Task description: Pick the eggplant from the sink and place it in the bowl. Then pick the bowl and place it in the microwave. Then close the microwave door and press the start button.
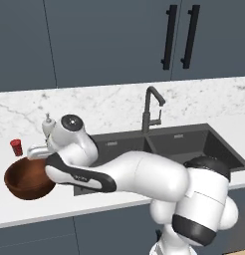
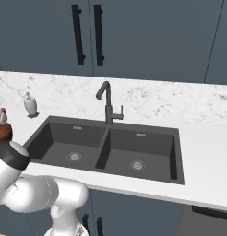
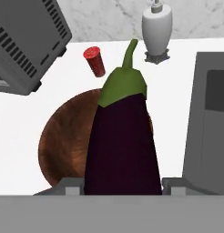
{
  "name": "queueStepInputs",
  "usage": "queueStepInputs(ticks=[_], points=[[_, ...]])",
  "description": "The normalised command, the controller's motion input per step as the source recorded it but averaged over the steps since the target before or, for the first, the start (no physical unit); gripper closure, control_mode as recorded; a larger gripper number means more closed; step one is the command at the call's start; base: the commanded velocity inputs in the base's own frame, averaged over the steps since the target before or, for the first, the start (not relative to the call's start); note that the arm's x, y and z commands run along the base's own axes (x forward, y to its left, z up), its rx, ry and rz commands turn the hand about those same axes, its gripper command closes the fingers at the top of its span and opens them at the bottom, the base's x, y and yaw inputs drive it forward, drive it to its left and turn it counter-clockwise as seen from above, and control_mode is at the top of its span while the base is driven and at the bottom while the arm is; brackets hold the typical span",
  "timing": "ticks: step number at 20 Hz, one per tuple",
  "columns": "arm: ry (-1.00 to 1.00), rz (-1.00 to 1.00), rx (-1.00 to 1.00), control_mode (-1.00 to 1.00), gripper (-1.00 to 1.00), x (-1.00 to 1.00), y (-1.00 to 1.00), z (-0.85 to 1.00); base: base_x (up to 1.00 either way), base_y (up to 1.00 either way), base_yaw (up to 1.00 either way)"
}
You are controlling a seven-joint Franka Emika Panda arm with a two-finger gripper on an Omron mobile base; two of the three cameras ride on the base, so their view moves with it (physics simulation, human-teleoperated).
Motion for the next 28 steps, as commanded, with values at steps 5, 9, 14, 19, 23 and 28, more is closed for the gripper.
queueStepInputs(ticks=[5, 9, 14, 19, 23, 28], points=[[0.02, 0.00, -0.01, -1.00, 1.00, 0.03, 0.22, -0.28, 0.00, 0.00, 0.00], [0.00, 0.00, 0.00, -1.00, 1.00, 0.03, 0.12, -0.28, 0.00, 0.00, 0.00], [0.00, 0.00, 0.00, -1.00, 1.00, 0.15, 0.21, -0.32, 0.00, 0.00, 0.00], [0.02, 0.00, 0.00, -1.00, 1.00, 0.25, 0.26, -0.28, 0.00, 0.00, 0.00], [0.03, 0.00, 0.00, -1.00, 1.00, 0.31, 0.34, -0.27, 0.00, 0.00, 0.00], [0.04, 0.00, 0.00, -1.00, 1.00, 0.21, 0.22, -0.27, 0.00, 0.00, 0.00]])
